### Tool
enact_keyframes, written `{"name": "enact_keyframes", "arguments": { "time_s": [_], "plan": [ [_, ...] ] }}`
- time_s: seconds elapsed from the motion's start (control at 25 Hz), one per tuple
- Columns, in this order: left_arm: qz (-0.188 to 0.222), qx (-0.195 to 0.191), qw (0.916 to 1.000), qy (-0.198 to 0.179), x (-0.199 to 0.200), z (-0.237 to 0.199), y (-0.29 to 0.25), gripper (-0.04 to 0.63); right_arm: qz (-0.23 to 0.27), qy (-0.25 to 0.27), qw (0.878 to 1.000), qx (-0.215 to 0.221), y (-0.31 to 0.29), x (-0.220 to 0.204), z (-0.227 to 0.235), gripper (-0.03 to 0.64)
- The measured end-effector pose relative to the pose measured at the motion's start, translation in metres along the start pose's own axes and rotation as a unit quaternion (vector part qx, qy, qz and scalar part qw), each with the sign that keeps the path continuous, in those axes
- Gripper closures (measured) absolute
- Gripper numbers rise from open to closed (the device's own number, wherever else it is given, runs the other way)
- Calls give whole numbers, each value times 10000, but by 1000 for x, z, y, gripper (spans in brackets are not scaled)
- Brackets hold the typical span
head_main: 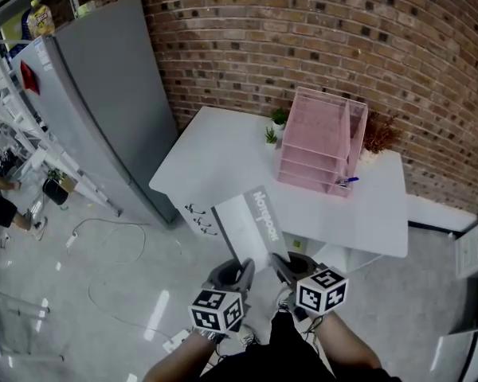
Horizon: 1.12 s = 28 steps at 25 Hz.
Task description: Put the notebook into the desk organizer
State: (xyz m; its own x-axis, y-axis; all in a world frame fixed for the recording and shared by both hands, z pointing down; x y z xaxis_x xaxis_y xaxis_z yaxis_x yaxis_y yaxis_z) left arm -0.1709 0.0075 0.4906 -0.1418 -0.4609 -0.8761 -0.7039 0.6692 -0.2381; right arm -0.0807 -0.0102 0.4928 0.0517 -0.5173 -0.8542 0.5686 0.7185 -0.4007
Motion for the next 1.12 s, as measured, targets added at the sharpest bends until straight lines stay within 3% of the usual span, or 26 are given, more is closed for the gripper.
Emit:
{"name": "enact_keyframes", "arguments": {
  "time_s": [1.12],
  "plan": [
    [-716,-257,9963,394,2,-20,-204,515,-533,-826,9946,-330,-51,31,193,591]
  ]
}}
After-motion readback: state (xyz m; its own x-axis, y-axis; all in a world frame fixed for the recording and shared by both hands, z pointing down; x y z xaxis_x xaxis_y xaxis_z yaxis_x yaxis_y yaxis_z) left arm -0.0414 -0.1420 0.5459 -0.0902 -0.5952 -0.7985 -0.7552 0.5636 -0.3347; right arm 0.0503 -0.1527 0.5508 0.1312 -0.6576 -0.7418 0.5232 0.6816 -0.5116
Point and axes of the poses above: the fingertips, and each gripper's own axes: y backward along the fingers, z to its right, x out of its top, the point moved 2 cm from there along y, backward along the fingers, and after that the axes turned 12 degrees about -x, right-handed, at the moved point
